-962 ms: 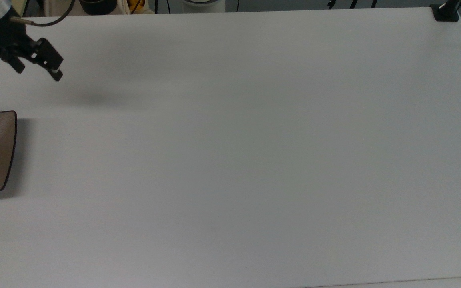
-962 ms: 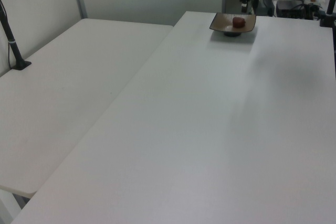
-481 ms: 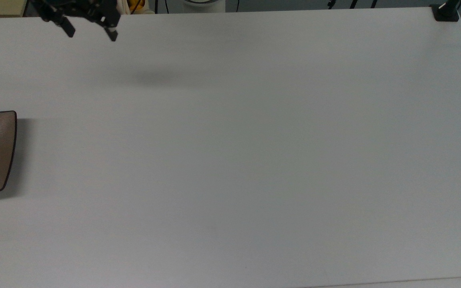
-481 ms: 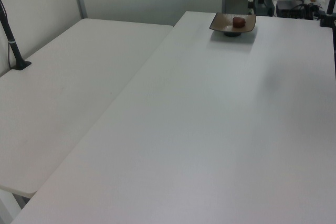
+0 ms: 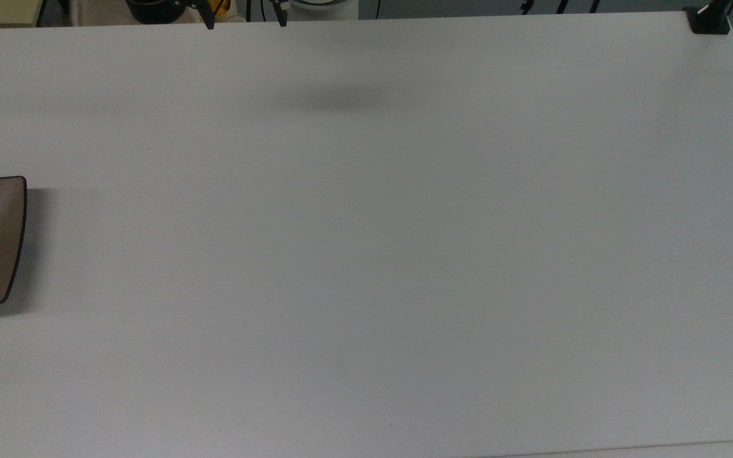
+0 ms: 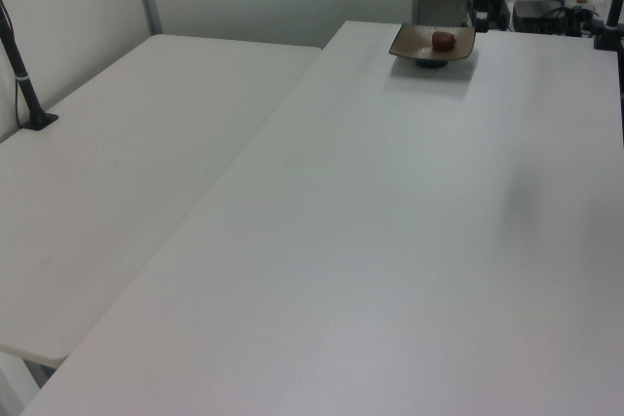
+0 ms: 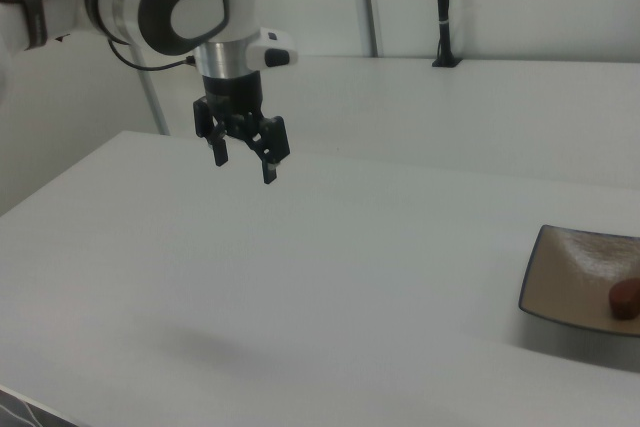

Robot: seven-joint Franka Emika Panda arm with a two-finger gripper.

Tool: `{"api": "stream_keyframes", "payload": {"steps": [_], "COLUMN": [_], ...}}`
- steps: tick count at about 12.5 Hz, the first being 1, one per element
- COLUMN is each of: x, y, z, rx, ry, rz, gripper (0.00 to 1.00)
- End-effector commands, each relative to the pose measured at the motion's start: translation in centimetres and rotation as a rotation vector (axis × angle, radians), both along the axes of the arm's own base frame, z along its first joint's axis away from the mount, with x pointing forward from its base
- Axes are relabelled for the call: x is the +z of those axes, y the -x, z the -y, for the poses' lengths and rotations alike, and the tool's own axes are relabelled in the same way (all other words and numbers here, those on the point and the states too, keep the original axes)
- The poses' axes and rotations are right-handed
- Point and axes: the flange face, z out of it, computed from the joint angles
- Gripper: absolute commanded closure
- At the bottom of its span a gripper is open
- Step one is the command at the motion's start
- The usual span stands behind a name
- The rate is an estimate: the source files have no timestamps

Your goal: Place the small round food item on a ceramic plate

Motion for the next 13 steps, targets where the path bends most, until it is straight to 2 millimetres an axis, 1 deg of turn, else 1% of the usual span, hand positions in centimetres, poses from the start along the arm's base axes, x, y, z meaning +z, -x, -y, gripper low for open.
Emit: {"api": "stream_keyframes", "payload": {"steps": [1,3,5,13], "x": [0.21,0.37,-0.13,0.06], "y": [-0.25,-0.37,-0.40,-0.59], "z": [-1.48,-1.45,-1.89,-1.36], "rx": [-0.008,-0.001,0.012,0.001], "ry": [0.040,0.051,0.107,0.109], "rz": [0.083,0.100,0.098,0.117], "gripper": [0.00,0.00,0.00,0.00]}}
